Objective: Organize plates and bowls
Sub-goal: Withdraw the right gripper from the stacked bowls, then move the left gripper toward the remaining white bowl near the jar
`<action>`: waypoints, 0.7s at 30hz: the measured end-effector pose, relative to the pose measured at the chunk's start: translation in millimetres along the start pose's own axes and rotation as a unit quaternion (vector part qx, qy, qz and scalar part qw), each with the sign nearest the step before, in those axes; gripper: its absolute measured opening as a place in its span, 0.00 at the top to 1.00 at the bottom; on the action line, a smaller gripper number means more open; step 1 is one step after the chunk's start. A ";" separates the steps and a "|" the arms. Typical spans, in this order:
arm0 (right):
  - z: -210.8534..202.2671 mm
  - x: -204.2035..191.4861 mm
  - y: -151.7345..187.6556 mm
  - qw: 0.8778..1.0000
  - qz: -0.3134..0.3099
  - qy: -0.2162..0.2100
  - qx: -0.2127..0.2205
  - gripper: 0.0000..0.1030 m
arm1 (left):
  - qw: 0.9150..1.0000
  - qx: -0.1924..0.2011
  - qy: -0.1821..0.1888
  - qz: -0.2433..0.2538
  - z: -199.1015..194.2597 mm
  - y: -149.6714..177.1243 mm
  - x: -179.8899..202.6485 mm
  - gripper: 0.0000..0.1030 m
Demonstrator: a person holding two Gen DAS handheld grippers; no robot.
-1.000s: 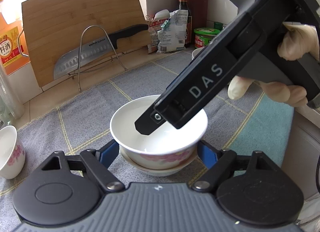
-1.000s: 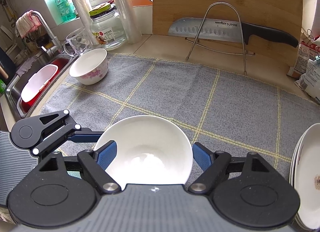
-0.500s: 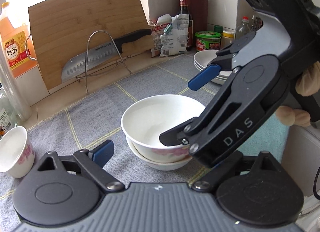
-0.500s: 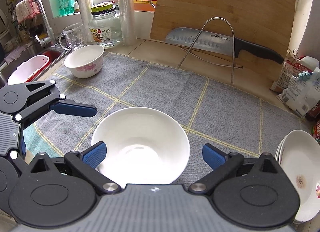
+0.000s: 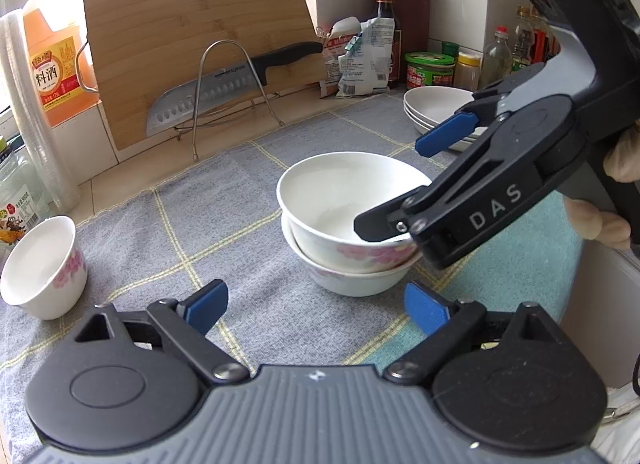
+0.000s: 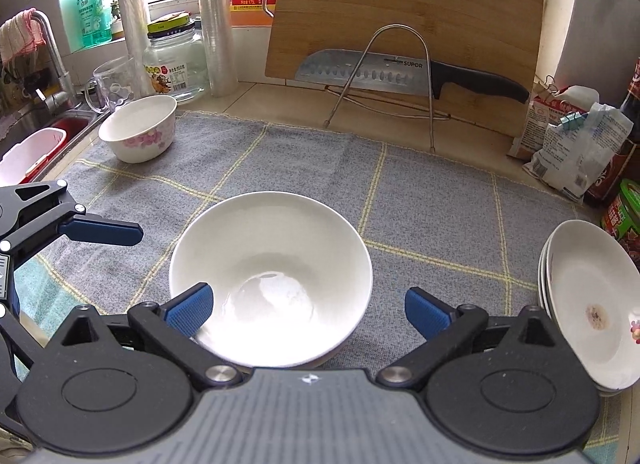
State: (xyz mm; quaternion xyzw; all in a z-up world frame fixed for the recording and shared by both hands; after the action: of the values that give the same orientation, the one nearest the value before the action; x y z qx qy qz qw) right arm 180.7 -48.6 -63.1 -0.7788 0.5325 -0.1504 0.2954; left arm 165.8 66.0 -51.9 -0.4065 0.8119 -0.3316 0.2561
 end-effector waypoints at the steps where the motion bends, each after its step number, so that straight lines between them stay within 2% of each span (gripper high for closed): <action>1: -2.3 -2.0 -0.9 1.000 0.002 0.003 0.005 0.00 | 1.000 0.001 -0.002 -0.003 -1.5 2.0 -4.0 0.08; 7: -13.1 -23.6 -11.0 0.999 -0.009 0.025 0.033 0.00 | 1.000 -0.002 -0.023 -0.020 -7.6 16.6 -35.7 0.06; 11: -14.2 -42.0 -18.1 0.998 -0.026 0.027 0.042 0.00 | 0.998 -0.008 -0.055 -0.037 -11.3 24.2 -58.1 0.06; 16: -17.9 -55.3 -24.4 0.997 -0.042 0.002 0.059 0.00 | 0.992 -0.015 -0.104 -0.075 -18.4 29.1 -76.1 0.05; 21: -18.7 -58.5 -31.2 0.995 -0.063 -0.035 0.067 0.00 | 0.980 -0.027 -0.159 -0.119 -28.5 29.1 -85.8 0.05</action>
State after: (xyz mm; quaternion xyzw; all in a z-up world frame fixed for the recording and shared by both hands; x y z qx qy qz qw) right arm 170.9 7.5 -24.4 -0.7940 0.4601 -0.1773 0.3555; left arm 178.2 159.7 -42.6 -0.5542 0.7154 -0.2690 0.3296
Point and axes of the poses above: each gripper's, at about its wrist camera, not at the fingertips, and z roughly the way its jaws point, x to its right, y to its underside, the point moved 3 cm from there along z, roughly the way its jaws point, and after that the axes turned 9 degrees about -y, right-handed, at the moved point
